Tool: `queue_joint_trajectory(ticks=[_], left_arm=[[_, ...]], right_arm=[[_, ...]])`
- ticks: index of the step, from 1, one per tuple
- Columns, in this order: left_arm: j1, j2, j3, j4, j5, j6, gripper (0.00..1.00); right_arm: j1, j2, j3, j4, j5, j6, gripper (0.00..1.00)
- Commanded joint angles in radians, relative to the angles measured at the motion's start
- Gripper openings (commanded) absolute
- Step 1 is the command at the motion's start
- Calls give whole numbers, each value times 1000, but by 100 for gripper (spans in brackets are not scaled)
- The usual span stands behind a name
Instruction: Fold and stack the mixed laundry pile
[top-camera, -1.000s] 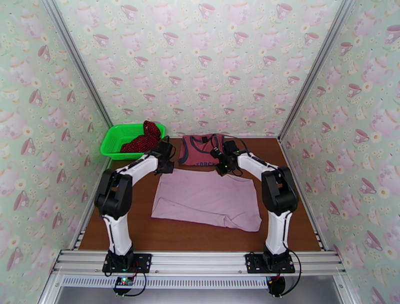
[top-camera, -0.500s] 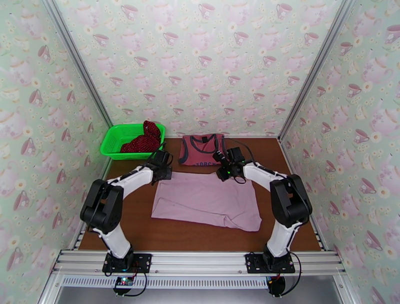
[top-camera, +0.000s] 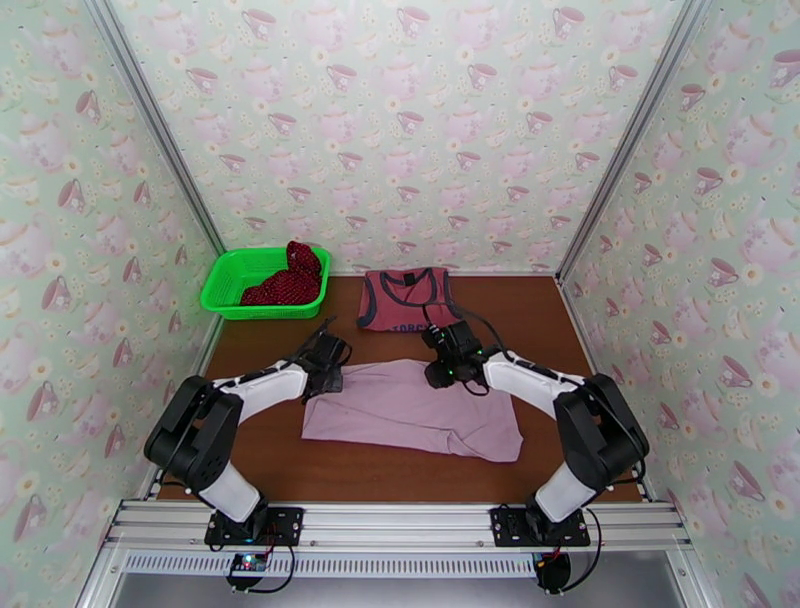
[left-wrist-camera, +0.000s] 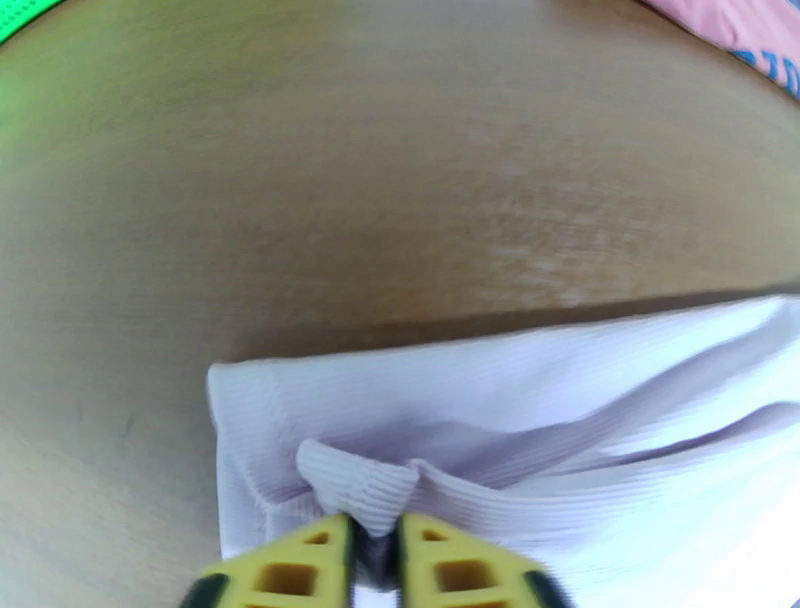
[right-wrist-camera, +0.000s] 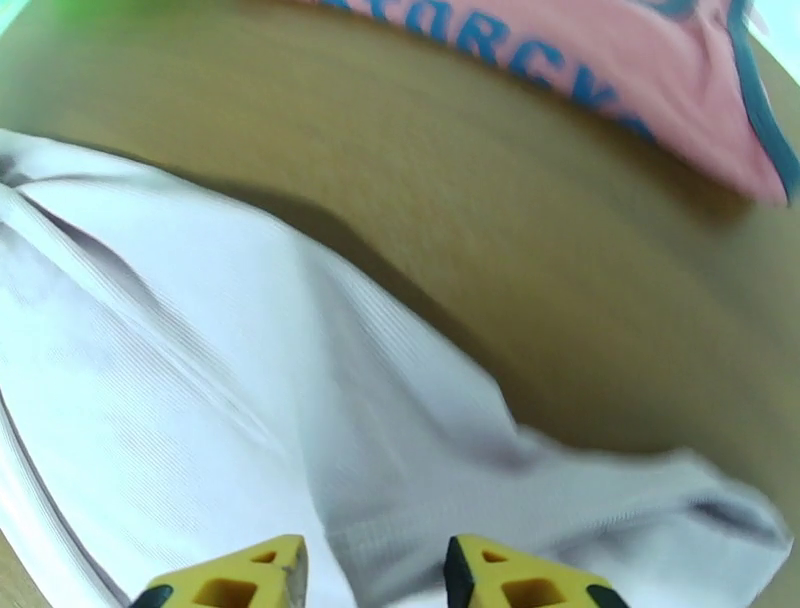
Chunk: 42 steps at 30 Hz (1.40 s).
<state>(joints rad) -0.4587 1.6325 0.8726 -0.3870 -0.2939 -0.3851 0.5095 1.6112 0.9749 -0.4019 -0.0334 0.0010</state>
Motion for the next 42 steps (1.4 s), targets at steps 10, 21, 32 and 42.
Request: queue_joint_trajectory(ticks=[10,21,32,42], left_arm=[[-17,-149,160,-169,-132,2,76],[-15,160,354,-155,-30,58,0],[-60,110,133,-115,-92,15,0],[-55,129,88,-210,-327,-97,1]], right_arm=[[27,-22,122,-68,95,203,42],[33,124,151,-42,20,270,20],[36,89,-16,-25,53,297,18],[17,113,74,-131,151,233,20]])
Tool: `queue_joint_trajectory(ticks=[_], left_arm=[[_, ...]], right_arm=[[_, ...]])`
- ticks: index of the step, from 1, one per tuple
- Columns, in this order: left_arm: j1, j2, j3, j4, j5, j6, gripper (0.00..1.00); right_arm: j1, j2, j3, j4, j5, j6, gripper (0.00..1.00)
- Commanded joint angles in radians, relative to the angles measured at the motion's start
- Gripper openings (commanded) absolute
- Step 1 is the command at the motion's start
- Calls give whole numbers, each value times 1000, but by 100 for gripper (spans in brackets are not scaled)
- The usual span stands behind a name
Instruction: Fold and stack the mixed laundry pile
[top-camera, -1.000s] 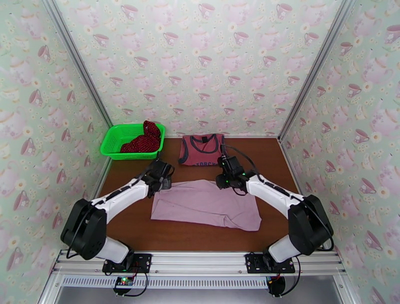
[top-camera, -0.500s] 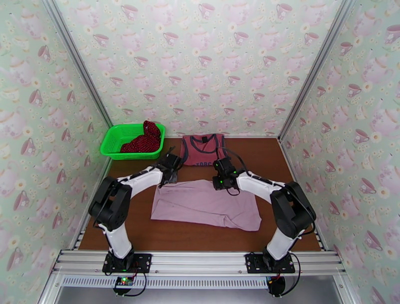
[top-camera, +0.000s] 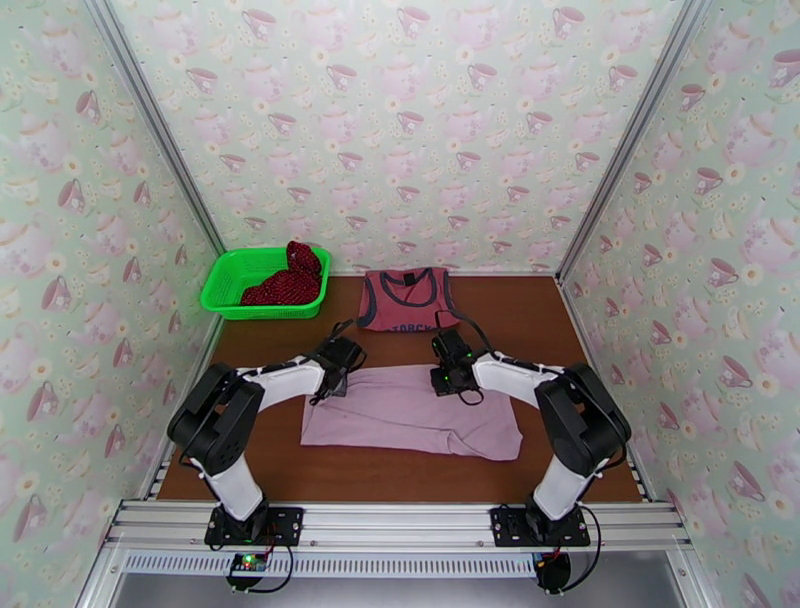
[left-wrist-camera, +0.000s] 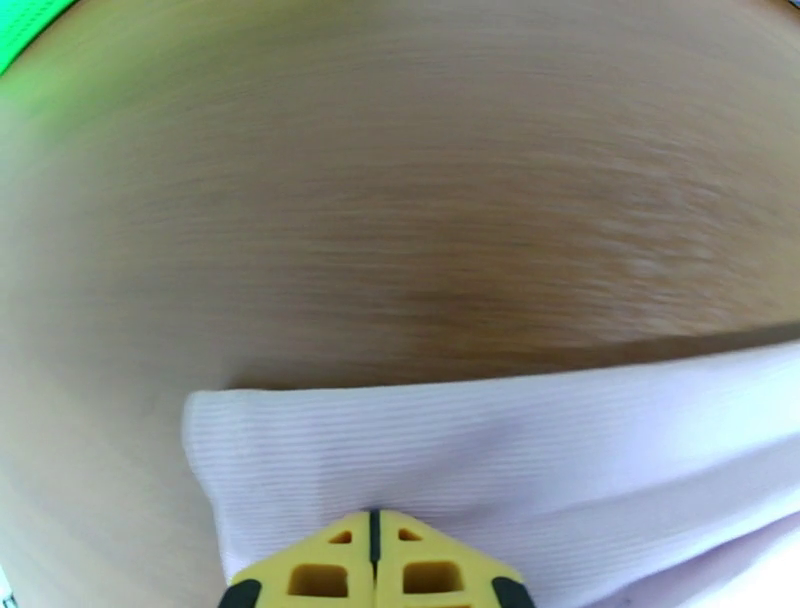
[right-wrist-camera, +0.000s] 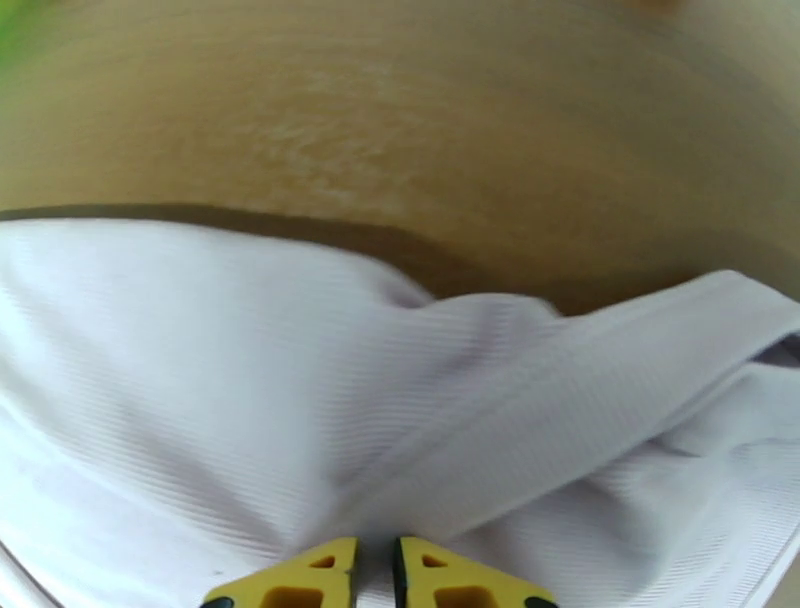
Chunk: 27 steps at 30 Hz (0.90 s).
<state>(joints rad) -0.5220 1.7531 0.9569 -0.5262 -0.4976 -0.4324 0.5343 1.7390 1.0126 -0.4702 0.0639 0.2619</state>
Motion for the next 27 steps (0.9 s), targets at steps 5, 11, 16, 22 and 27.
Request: queue_joint_trajectory(ticks=[5,11,16,22,27], left_arm=[[9,-107,34,-105,-174,-28,25],[7,-280,83,-146,-142,-2,64],[8,-479,-7,-84,-13,18,81],[29,-625,-58,-80,126,67,97],[29,-642,-56,-140,184,96,100]], right_arm=[[-66,-144,9,-129,73,-48,31],[-230,-151,-11,-152,26,-117,30],[-292,6,64,-186,51,-172,24],[-315,170,201,-216,86,-209,22],[-380,324,415,-258,105,-283,21]])
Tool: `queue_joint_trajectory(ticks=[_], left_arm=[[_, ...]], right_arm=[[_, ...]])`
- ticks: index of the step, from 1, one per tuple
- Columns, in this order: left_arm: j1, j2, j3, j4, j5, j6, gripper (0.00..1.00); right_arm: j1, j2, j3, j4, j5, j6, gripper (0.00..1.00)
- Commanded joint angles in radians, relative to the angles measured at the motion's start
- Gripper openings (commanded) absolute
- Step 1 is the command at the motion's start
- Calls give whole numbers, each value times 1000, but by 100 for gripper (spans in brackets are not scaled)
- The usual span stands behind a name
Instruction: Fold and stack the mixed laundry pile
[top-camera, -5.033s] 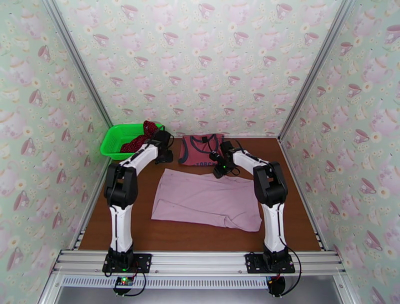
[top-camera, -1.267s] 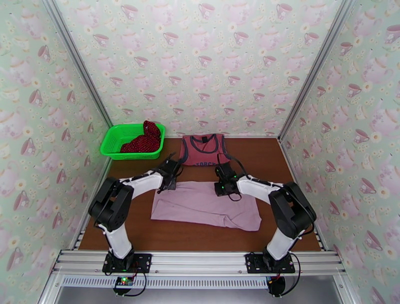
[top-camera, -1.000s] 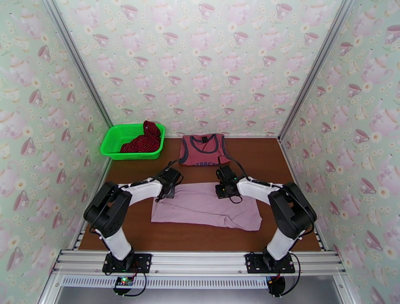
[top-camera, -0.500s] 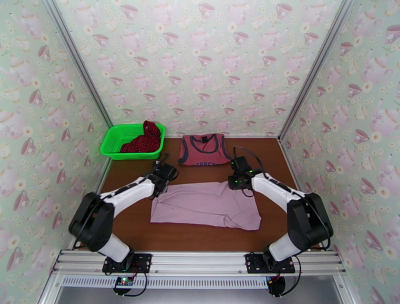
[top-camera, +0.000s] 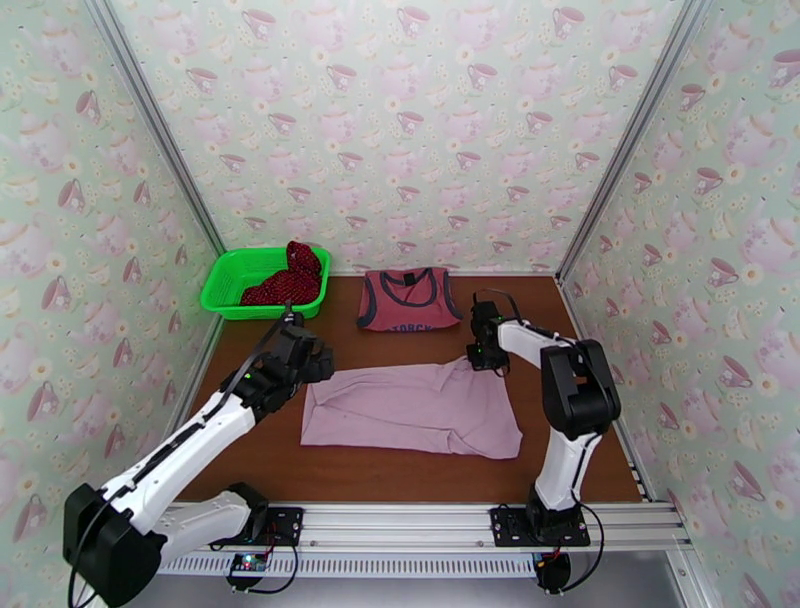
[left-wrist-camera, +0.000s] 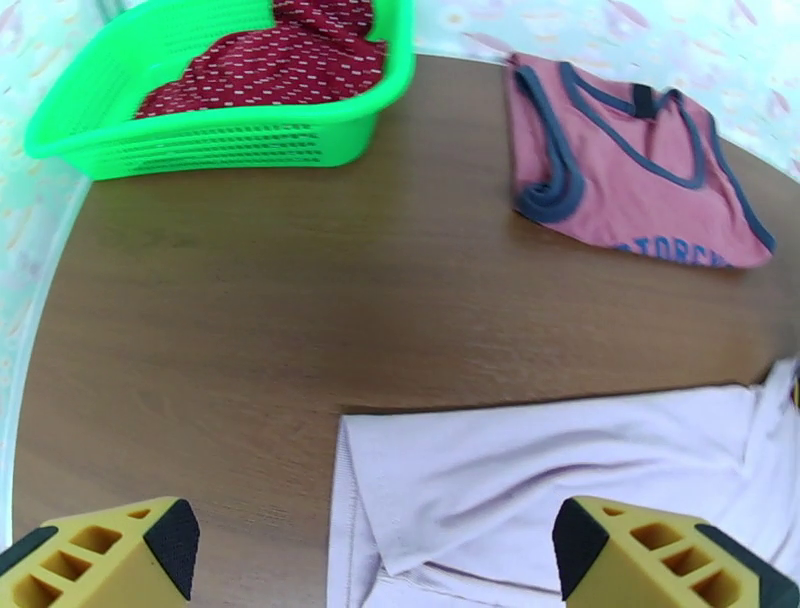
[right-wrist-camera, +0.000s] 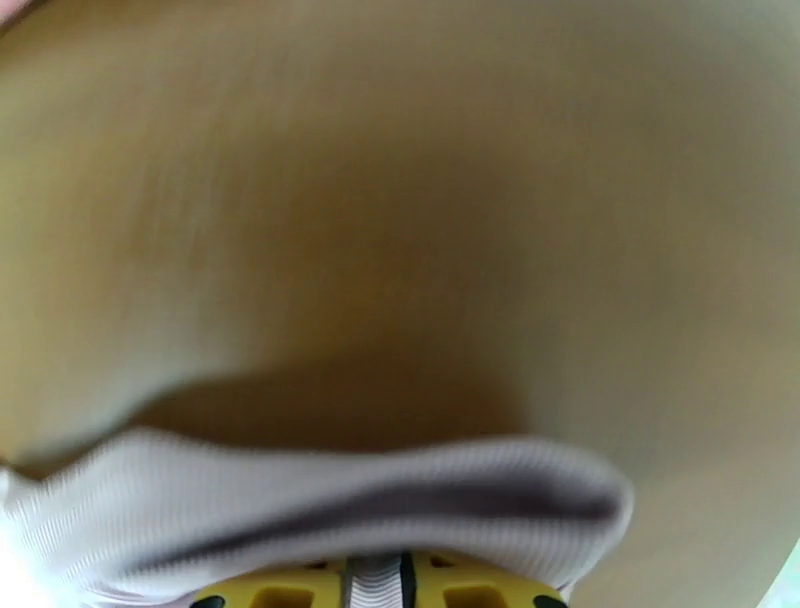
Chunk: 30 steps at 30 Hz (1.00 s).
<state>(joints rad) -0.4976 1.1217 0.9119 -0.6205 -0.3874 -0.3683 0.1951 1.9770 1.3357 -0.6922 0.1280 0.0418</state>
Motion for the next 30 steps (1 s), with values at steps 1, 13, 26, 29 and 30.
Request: queue_joint_trajectory(ticks=[1,13,26,29,30], left_arm=[[5,-11,-18,-49,78,31,100],[16,184,-9,-58,141,-54,98],[72,608,147,115,274,2,89],[74,681,180,146,291,11,87],[73,699,188,155,291,14,85]], right_arm=[[-54,118,139,-42,44,-82,21],[-73,119,407,-53,19,-226,38],[667,-484,-183,32,53,73,53],[858,-431,-174,54,88,96,54],[903,-403,-165,67,106,90,54]])
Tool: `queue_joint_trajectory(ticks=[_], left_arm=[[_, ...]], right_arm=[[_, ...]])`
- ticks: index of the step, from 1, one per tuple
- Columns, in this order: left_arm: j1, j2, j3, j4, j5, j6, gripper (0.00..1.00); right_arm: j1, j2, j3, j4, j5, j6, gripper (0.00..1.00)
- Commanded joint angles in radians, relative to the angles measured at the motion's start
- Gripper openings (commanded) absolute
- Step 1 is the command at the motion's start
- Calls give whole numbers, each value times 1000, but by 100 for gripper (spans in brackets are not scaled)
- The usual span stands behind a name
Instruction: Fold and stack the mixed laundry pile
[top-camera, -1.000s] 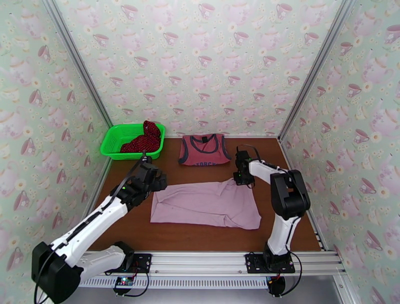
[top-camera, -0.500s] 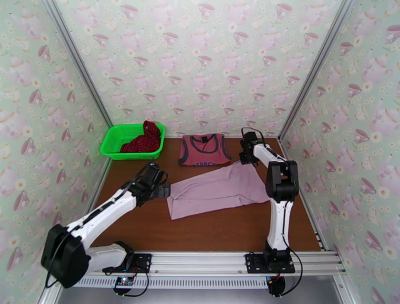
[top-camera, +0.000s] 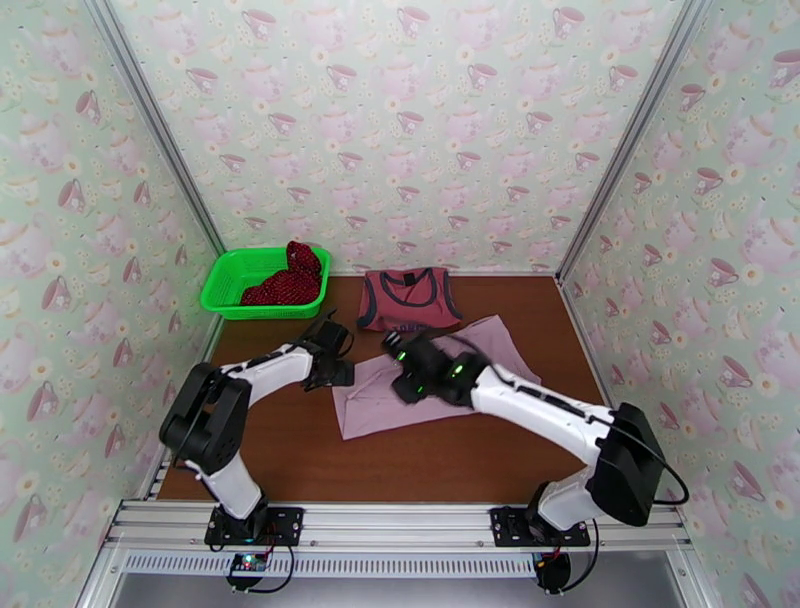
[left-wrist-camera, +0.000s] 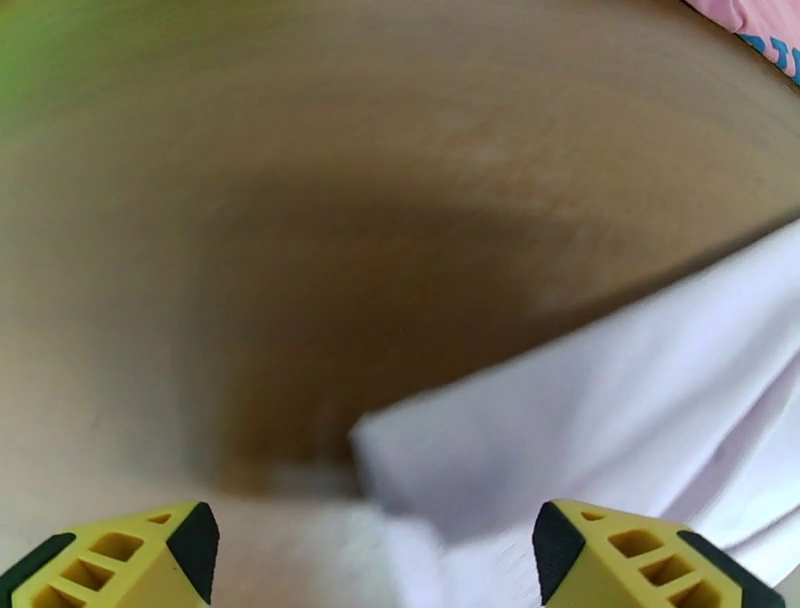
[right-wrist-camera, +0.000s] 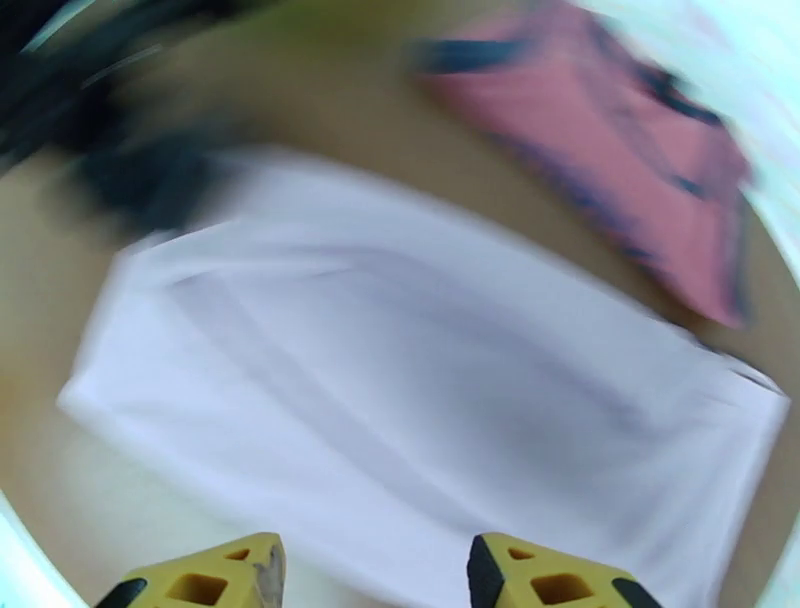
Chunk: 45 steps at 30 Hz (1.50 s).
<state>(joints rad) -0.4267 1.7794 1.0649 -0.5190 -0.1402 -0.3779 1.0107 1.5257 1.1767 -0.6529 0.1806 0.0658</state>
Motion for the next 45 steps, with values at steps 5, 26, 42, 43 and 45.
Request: queue_joint_trajectory(ticks=[5,26,42,43,45], left_arm=[[3,110,60,86,63,37,77],[-1,148,13,138,133,38,27],[-7,128,2,136,155,29,26],[-9,125,4,135,156,30,25],[-11,121,4,129,152,31,25]], right_arm=[[216,225,51,100,69,-41,55],[218,589,338,93,-15,-91,55],[147,726,524,-132,-172,42,50],[147,729,522,-130,-175,49,50],[149,732,519,-134,-179,56,50]])
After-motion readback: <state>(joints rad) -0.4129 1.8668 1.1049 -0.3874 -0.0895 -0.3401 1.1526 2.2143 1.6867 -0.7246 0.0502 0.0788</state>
